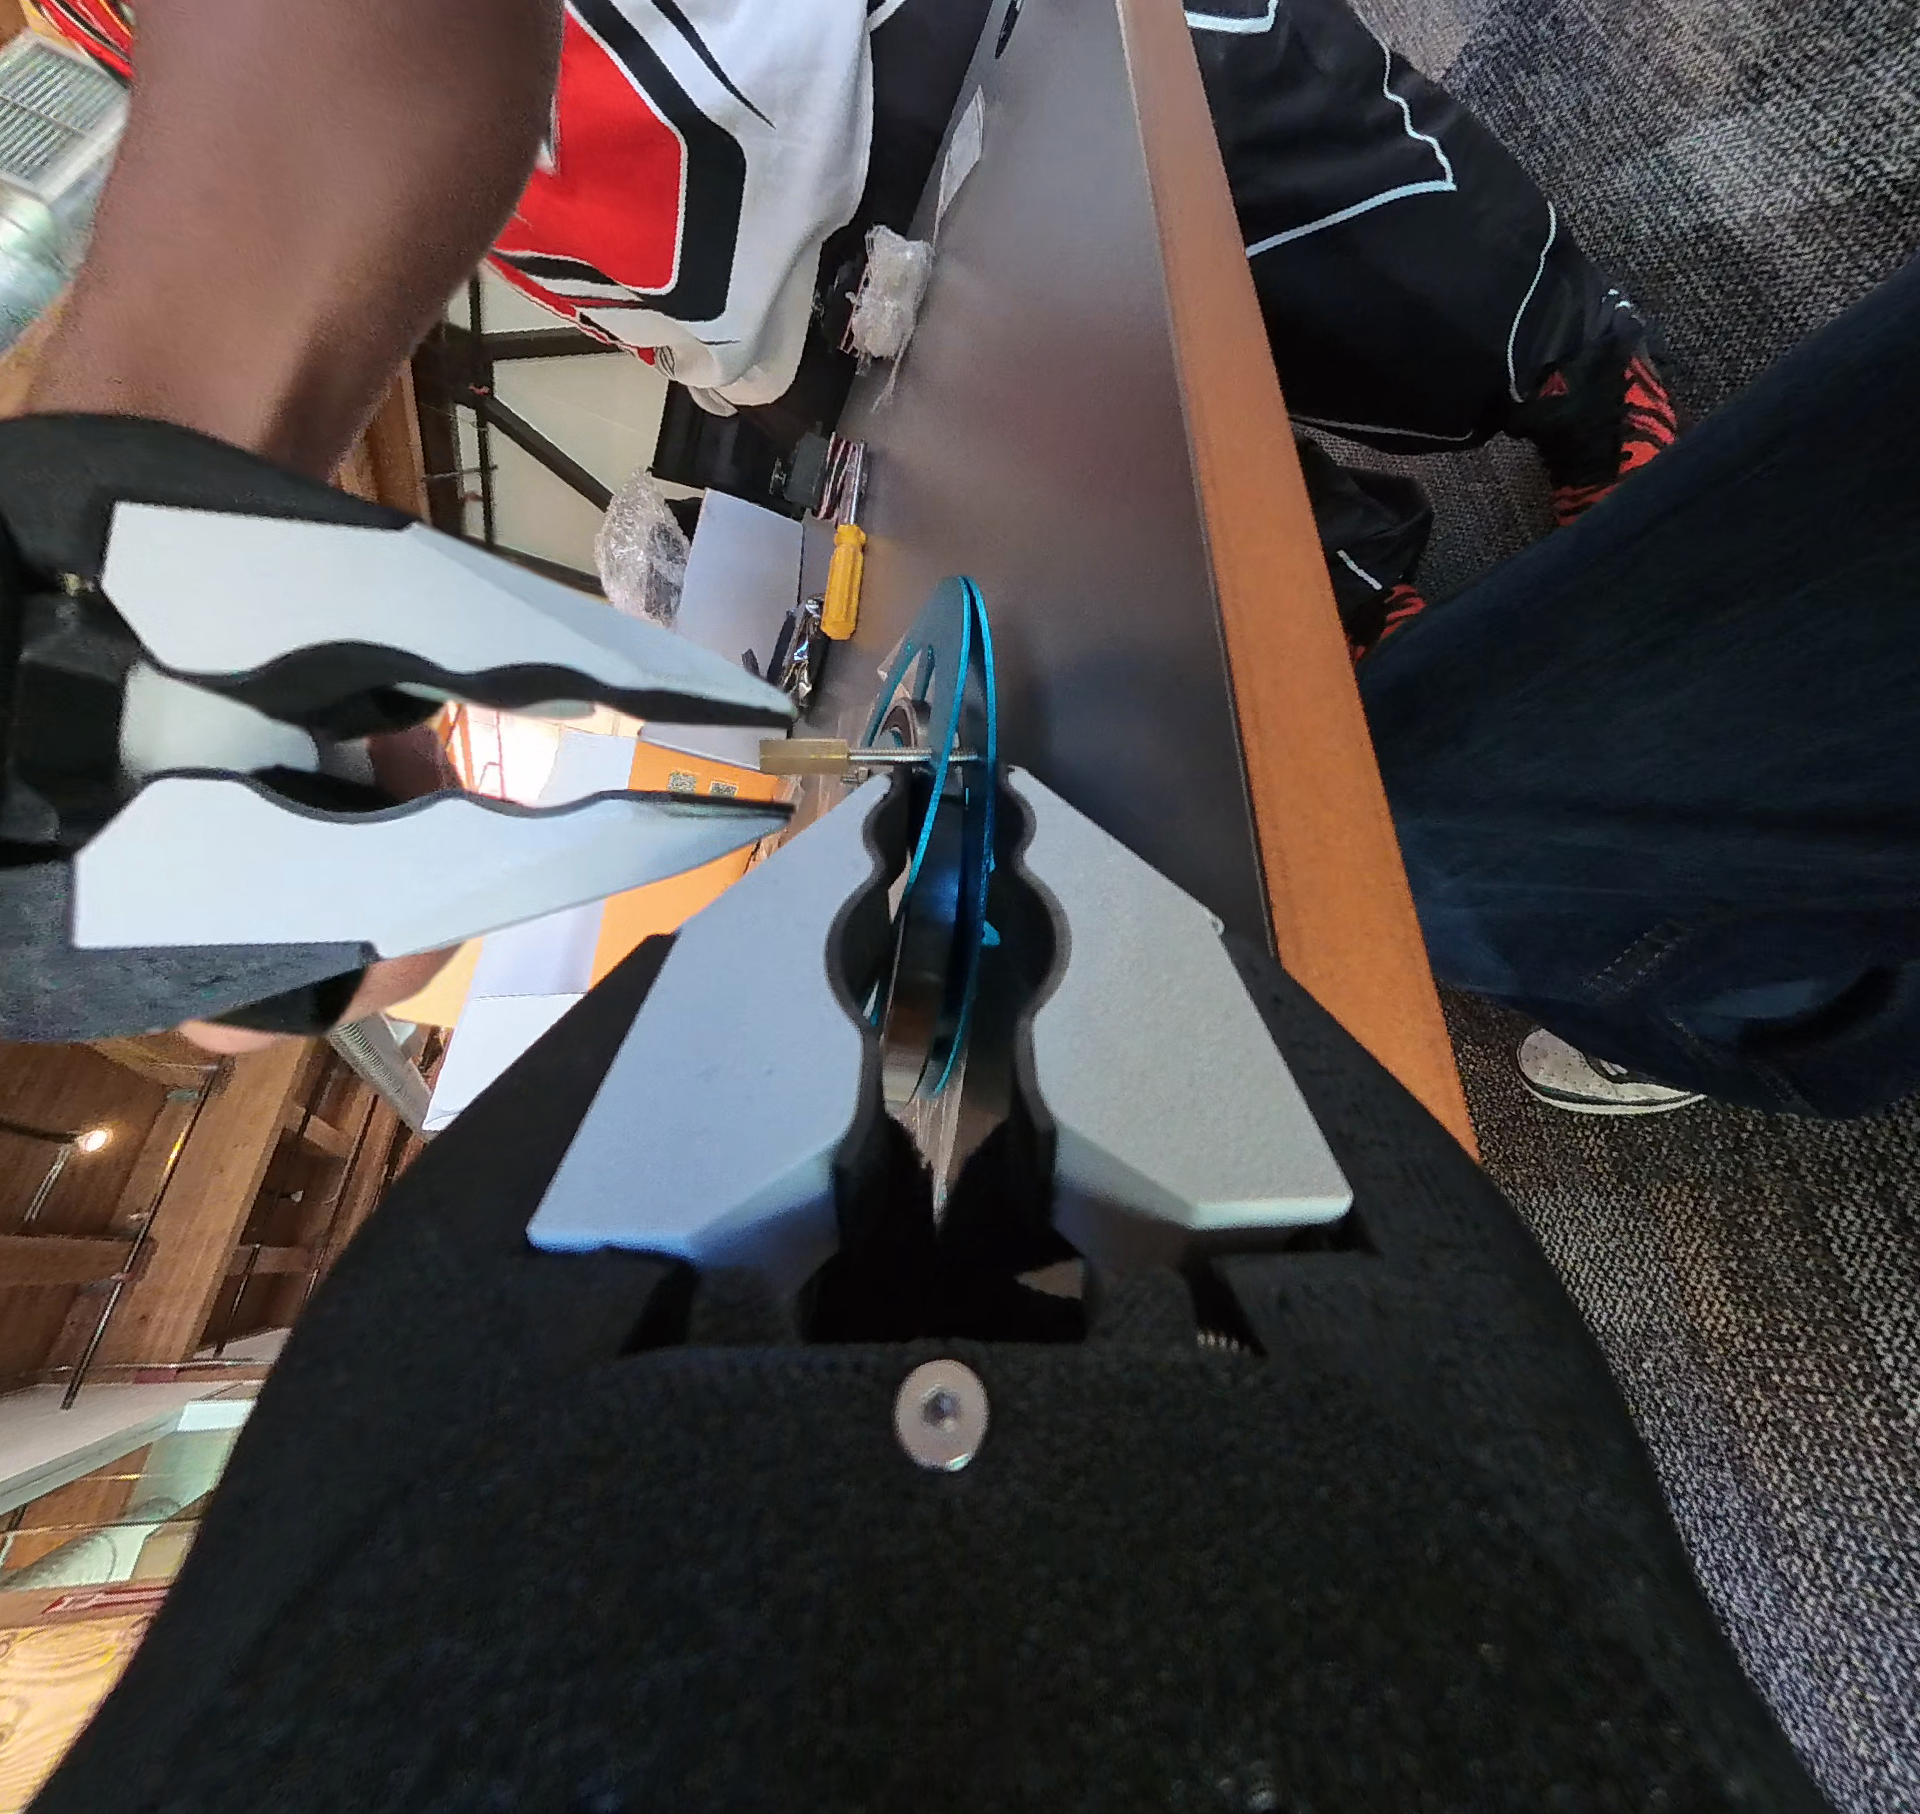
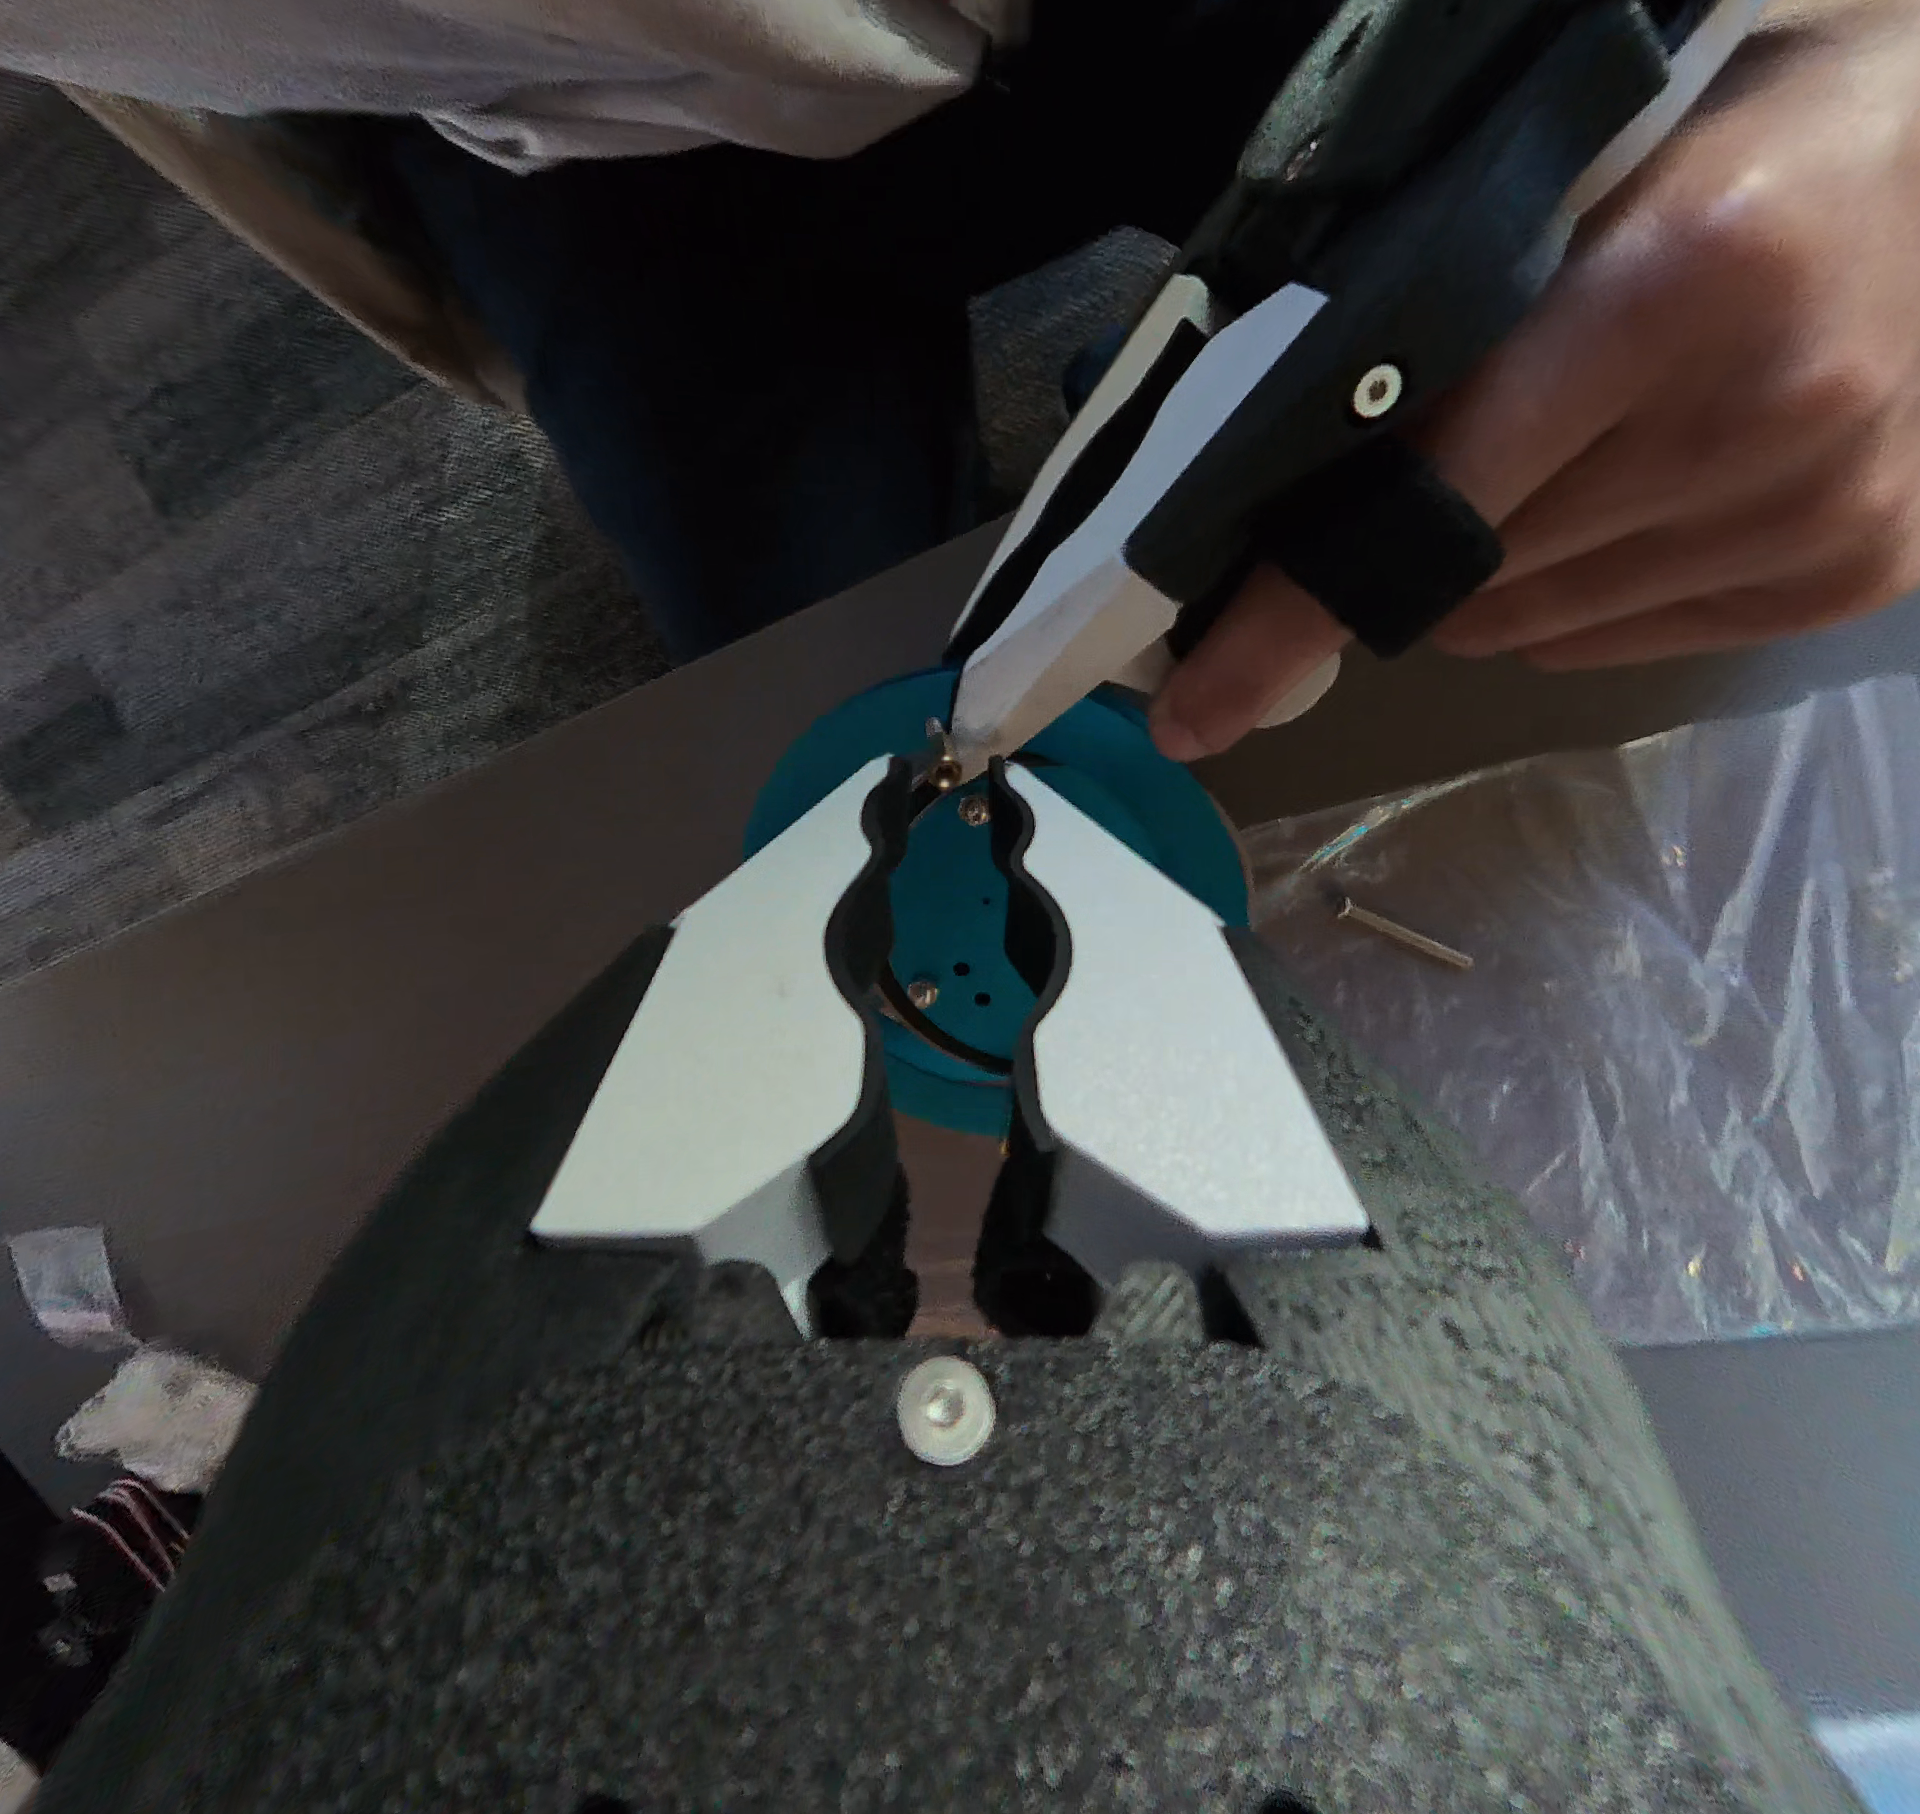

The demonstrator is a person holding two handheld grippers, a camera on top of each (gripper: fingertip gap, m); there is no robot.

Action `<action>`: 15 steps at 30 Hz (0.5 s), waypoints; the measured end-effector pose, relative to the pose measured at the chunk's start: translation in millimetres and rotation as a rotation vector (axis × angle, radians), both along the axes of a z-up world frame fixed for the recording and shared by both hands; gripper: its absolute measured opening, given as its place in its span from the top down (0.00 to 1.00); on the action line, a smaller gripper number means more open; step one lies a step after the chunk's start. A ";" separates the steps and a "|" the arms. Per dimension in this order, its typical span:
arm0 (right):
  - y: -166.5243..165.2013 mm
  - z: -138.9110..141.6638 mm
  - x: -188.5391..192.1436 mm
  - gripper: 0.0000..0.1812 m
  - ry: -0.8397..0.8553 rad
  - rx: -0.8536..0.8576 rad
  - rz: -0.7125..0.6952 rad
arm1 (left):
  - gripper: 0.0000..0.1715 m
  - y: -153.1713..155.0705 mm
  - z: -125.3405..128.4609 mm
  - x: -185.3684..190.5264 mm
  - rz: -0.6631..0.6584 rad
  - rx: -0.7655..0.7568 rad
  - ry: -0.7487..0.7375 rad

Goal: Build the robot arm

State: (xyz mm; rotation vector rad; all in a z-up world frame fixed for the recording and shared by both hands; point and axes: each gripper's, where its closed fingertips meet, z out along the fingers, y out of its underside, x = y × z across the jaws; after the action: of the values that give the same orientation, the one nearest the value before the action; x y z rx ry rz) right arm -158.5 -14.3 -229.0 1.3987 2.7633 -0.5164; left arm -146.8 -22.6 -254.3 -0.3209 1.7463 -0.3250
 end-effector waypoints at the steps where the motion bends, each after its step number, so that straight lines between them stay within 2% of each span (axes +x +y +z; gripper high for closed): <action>1: -0.6 -0.3 -0.2 0.94 -0.002 -0.032 0.016 | 0.91 0.1 0.1 0.0 0.001 0.001 -0.001; 4: -3.1 -1.7 0.1 0.97 -0.024 -0.110 0.051 | 0.91 0.9 0.0 0.4 0.006 0.000 0.000; 11: -4.3 -4.9 1.1 0.97 -0.066 -0.115 0.098 | 0.91 0.2 -0.2 0.1 0.001 -0.002 0.003; 15: -5.4 -4.7 0.2 0.97 -0.071 -0.114 0.049 | 0.92 0.0 -0.3 0.2 0.001 -0.002 0.005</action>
State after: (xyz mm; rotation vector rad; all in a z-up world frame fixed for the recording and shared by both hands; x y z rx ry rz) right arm -158.4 -19.7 -233.8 1.2965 2.6589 -0.6006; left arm -146.6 -22.6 -254.6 -0.3240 1.7510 -0.3259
